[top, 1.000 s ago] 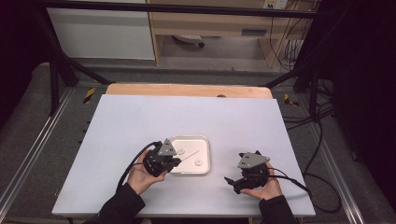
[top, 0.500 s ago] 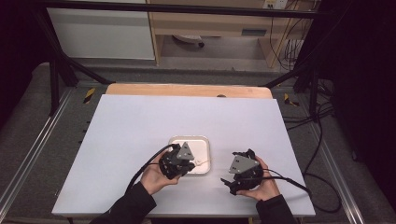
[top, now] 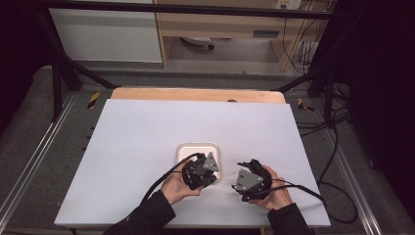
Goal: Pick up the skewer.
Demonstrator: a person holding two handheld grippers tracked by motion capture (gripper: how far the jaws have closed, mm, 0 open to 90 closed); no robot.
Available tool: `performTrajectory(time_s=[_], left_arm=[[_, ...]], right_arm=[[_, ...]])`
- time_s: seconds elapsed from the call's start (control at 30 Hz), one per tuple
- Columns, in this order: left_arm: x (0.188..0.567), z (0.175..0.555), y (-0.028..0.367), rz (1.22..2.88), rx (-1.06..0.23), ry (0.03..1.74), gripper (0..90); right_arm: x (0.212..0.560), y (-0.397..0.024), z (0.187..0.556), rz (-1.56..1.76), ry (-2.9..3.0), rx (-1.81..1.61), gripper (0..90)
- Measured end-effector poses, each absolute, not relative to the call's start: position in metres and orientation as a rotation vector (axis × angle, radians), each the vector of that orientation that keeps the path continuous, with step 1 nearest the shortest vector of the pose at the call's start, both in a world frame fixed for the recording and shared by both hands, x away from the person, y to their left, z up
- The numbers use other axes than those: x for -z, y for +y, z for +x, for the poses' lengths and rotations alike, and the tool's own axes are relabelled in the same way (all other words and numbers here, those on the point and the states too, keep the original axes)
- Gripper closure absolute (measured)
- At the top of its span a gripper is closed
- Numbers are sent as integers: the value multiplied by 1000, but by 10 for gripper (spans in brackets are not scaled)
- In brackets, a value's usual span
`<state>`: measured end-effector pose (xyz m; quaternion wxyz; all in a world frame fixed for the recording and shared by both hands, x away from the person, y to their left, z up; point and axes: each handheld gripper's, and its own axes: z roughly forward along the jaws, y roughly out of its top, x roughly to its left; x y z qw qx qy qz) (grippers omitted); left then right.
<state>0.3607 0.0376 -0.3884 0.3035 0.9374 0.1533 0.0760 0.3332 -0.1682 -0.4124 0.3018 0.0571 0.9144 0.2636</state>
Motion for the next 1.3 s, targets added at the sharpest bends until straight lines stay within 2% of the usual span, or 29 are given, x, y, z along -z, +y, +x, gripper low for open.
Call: performTrajectory(time_s=[0.7, 1.1, 1.3], left_arm=[[391, 357, 10, 2510, -162, 347, 889], [395, 356, 7, 2516, -144, 331, 888], [395, 357, 7, 2512, -141, 334, 887]], right_arm=[[420, -164, 330, -262, 2420, -519, 746], [422, -164, 327, -370, 2426, -485, 875], [422, -165, 325, -402, 2414, -460, 886]])
